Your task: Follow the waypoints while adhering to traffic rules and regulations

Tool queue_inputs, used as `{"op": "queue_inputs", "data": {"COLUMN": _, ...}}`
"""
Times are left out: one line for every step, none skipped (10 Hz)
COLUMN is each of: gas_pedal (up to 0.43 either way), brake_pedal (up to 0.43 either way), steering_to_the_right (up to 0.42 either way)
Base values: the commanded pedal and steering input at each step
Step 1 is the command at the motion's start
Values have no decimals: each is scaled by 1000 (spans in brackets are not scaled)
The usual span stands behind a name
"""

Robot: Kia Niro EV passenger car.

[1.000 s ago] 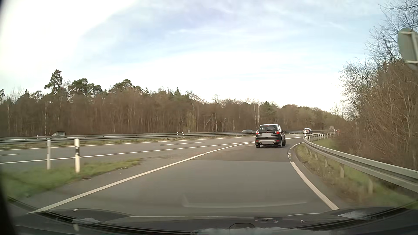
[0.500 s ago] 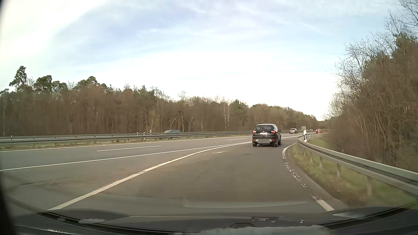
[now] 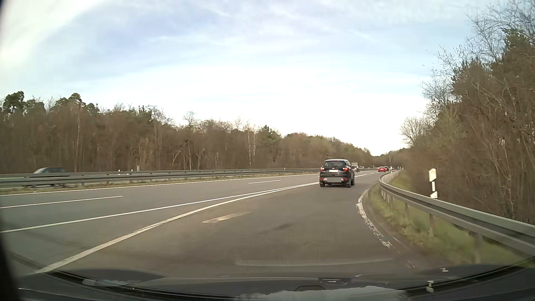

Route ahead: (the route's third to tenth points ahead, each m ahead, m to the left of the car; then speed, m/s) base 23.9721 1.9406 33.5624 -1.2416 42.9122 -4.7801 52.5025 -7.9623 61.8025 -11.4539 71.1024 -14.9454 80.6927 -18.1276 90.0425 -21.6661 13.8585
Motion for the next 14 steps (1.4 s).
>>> {"op": "queue_inputs", "data": {"gas_pedal": 240, "brake_pedal": 0, "steering_to_the_right": 76}}
{"op": "queue_inputs", "data": {"gas_pedal": 240, "brake_pedal": 0, "steering_to_the_right": 76}}
{"op": "queue_inputs", "data": {"gas_pedal": 240, "brake_pedal": 0, "steering_to_the_right": 76}}
{"op": "queue_inputs", "data": {"gas_pedal": 240, "brake_pedal": 0, "steering_to_the_right": 75}}
{"op": "queue_inputs", "data": {"gas_pedal": 240, "brake_pedal": 0, "steering_to_the_right": 74}}
{"op": "queue_inputs", "data": {"gas_pedal": 248, "brake_pedal": 0, "steering_to_the_right": 74}}
{"op": "queue_inputs", "data": {"gas_pedal": 260, "brake_pedal": 0, "steering_to_the_right": 73}}
{"op": "queue_inputs", "data": {"gas_pedal": 260, "brake_pedal": 0, "steering_to_the_right": 68}}
{"op": "queue_inputs", "data": {"gas_pedal": 268, "brake_pedal": 0, "steering_to_the_right": 64}}
{"op": "queue_inputs", "data": {"gas_pedal": 268, "brake_pedal": 0, "steering_to_the_right": 61}}
{"op": "queue_inputs", "data": {"gas_pedal": 287, "brake_pedal": 0, "steering_to_the_right": 56}}
{"op": "queue_inputs", "data": {"gas_pedal": 287, "brake_pedal": 0, "steering_to_the_right": 55}}
{"op": "queue_inputs", "data": {"gas_pedal": 287, "brake_pedal": 0, "steering_to_the_right": 51}}
{"op": "queue_inputs", "data": {"gas_pedal": 287, "brake_pedal": 0, "steering_to_the_right": 48}}
